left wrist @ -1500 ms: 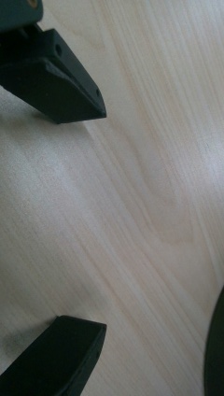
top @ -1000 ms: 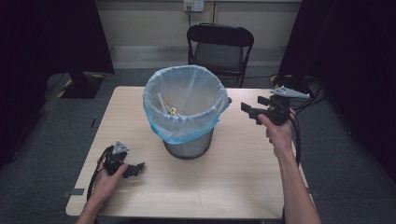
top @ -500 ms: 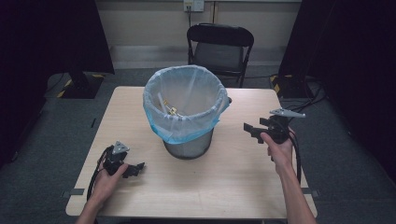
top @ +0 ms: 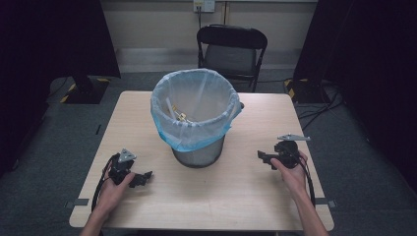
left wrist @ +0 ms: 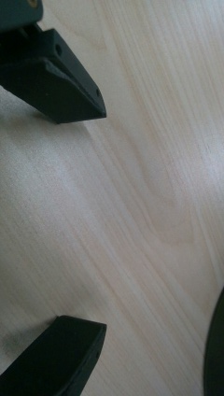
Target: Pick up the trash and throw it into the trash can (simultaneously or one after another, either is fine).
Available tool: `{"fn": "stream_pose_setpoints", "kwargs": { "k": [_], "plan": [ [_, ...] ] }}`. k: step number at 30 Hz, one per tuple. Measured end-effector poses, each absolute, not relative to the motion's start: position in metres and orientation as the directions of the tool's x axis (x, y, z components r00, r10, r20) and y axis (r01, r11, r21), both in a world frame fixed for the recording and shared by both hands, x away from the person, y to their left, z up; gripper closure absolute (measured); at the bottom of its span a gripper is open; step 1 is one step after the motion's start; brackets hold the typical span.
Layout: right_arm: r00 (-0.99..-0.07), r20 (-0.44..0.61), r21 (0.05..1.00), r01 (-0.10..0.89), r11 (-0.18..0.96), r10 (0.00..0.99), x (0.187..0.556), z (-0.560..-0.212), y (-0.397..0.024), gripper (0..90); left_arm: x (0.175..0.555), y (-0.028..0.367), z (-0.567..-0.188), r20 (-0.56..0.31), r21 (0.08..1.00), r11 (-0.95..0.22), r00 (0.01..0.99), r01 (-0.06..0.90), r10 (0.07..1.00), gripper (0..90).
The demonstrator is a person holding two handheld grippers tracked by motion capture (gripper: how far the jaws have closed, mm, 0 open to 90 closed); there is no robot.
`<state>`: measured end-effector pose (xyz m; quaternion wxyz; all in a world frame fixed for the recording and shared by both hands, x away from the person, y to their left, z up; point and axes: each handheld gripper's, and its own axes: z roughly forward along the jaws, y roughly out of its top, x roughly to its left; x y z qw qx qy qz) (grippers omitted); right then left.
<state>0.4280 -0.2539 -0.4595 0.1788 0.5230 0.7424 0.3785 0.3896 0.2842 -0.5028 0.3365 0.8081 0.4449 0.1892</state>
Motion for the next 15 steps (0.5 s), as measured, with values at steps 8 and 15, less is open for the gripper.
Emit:
{"fn": "stream_pose_setpoints", "kwargs": {
  "k": [8,15],
  "plan": [
    [-0.380,0.064,0.678,0.695,0.239,0.923,0.430,-0.487,-0.245,19.4,0.390,0.284,-0.503,0.006,0.712,-0.377,0.532,0.592,0.847,0.2],
    [-0.374,-0.005,0.704,0.657,0.269,0.927,0.424,-0.495,-0.238,16.3,0.390,0.284,-0.503,0.006,0.712,-0.378,0.533,0.592,0.846,0.2]
  ]
}}
